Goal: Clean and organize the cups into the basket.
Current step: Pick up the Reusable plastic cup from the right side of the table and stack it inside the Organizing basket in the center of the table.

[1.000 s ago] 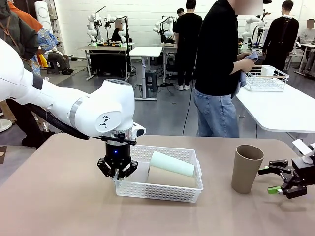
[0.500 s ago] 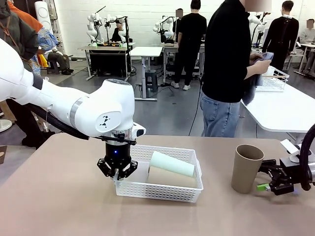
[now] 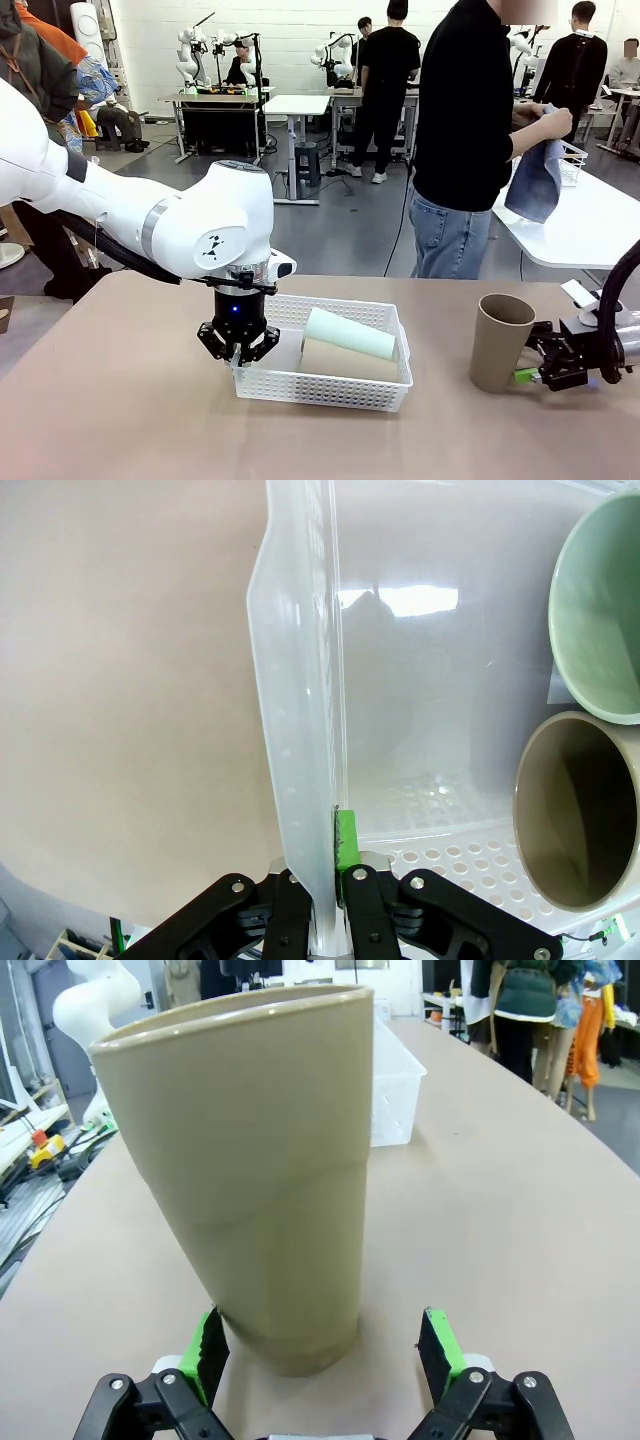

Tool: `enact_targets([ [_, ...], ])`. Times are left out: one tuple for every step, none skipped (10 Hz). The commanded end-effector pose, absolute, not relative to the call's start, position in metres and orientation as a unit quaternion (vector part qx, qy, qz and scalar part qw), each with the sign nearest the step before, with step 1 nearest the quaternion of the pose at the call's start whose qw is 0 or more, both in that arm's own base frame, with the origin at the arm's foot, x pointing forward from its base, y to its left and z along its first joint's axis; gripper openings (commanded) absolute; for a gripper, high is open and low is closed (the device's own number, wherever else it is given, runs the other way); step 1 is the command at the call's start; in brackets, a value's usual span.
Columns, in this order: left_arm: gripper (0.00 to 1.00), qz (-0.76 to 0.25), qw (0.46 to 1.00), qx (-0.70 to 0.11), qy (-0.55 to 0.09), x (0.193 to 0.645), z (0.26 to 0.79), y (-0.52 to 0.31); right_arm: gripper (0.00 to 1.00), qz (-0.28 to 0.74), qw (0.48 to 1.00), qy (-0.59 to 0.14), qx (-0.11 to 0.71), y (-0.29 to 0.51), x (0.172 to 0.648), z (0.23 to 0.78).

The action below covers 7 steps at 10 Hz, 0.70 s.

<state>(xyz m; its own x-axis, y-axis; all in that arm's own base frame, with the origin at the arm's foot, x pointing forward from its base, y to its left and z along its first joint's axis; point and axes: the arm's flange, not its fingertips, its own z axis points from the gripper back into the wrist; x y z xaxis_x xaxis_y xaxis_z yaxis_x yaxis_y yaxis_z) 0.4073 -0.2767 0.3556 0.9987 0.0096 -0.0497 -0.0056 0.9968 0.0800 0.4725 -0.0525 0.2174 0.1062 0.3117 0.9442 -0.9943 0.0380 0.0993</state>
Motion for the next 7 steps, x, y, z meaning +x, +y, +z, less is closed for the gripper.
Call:
enact_targets([
  [0.0,0.003,0.999,0.042,0.025,0.407,0.354,-0.277,1.0,0.528,0.602,-0.392,0.453,-0.038,0.482,0.215],
  [0.0,0.003,0.999,0.042,0.025,0.407,0.354,-0.277,1.0,0.531,0.599,-0.388,0.457,-0.034,0.481,0.215],
  [0.0,0.003,0.999,0.042,0.025,0.407,0.354,-0.277,1.0,0.536,0.594,-0.383,0.462,-0.029,0.48,0.215],
  [0.0,0.003,0.999,0.042,0.025,0.407,0.354,-0.277,1.0,0.539,0.591,-0.377,0.467,-0.024,0.479,0.215],
  [0.0,0.003,0.999,0.042,0.025,0.407,0.354,-0.277,1.0,0.544,0.588,-0.372,0.469,-0.018,0.478,0.214],
  [0.0,0.003,0.999,0.042,0.025,0.407,0.354,-0.277,1.0,0.549,0.585,-0.368,0.47,-0.011,0.478,0.214],
  [0.0,0.003,0.999,0.042,0.025,0.407,0.354,-0.277,1.0,0.556,0.579,-0.365,0.472,-0.003,0.476,0.214],
])
